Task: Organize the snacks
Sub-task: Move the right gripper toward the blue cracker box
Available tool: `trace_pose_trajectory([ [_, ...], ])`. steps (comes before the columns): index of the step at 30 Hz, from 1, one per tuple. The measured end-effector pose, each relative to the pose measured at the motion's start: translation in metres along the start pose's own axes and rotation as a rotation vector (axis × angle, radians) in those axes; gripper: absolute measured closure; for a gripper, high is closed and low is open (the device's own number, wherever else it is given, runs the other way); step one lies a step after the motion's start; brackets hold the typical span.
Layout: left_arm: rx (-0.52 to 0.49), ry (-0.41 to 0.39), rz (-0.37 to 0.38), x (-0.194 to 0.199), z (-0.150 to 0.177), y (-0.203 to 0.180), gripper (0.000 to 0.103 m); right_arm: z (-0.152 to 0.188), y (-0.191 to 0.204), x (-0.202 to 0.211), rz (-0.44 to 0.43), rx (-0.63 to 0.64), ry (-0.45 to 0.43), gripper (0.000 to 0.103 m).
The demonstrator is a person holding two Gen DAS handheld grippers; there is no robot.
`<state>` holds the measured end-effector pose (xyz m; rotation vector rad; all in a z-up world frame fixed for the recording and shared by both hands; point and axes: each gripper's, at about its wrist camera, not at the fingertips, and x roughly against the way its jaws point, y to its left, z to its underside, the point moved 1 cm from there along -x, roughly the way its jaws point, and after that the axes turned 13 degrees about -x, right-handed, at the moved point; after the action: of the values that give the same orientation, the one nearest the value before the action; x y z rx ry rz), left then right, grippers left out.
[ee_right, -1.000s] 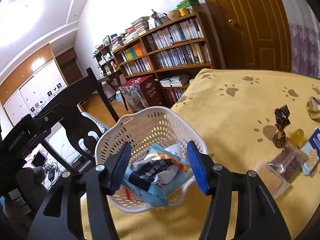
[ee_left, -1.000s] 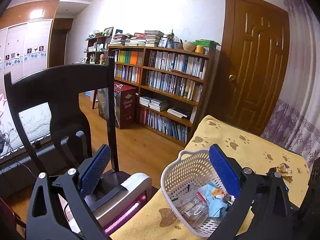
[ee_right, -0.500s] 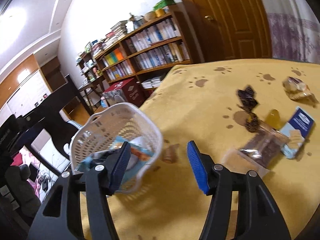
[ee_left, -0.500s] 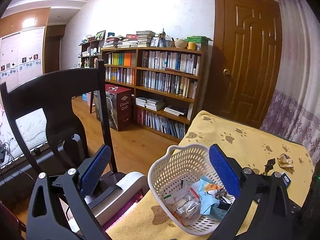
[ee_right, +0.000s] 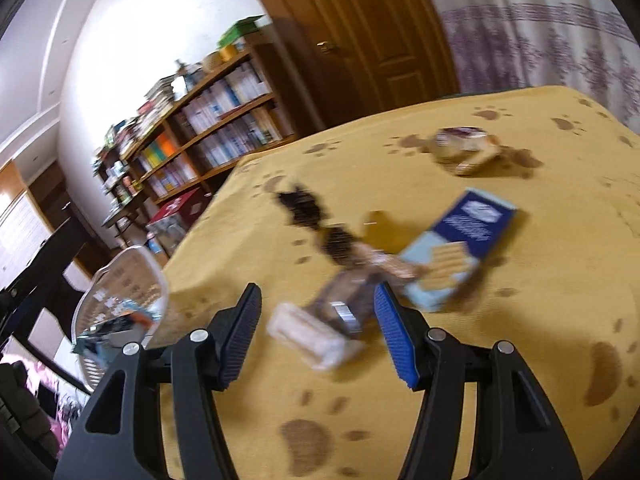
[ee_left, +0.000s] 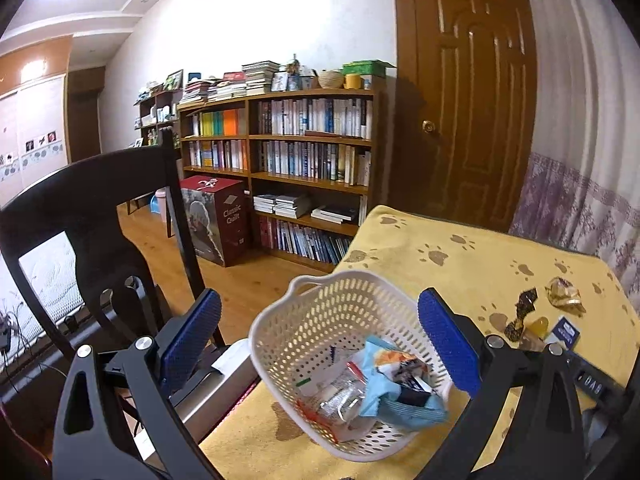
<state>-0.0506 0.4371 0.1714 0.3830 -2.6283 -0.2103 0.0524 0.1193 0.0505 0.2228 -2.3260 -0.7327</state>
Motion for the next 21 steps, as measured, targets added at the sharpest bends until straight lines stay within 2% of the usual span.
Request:
trace_pose_trajectory([
  [9, -0.066, 0.011, 0.032, -0.003, 0.003, -0.028, 0.003, -0.026, -0.061, 0.001, 0.121, -0.097, -0.043, 0.044],
  [14, -0.105, 0.014, 0.054, -0.004, 0.004, -0.046, 0.003, -0.044, -0.083, -0.017, 0.15, -0.158, -0.015, 0.044],
  [17, -0.132, 0.012, 0.06, -0.003, 0.005, -0.057, 0.003, -0.056, -0.09, -0.033, 0.147, -0.208, 0.016, 0.044],
  [21, -0.164, 0.004, 0.062, 0.0, 0.006, -0.067, 0.003, -0.068, -0.087, -0.052, 0.187, -0.201, 0.018, 0.043],
])
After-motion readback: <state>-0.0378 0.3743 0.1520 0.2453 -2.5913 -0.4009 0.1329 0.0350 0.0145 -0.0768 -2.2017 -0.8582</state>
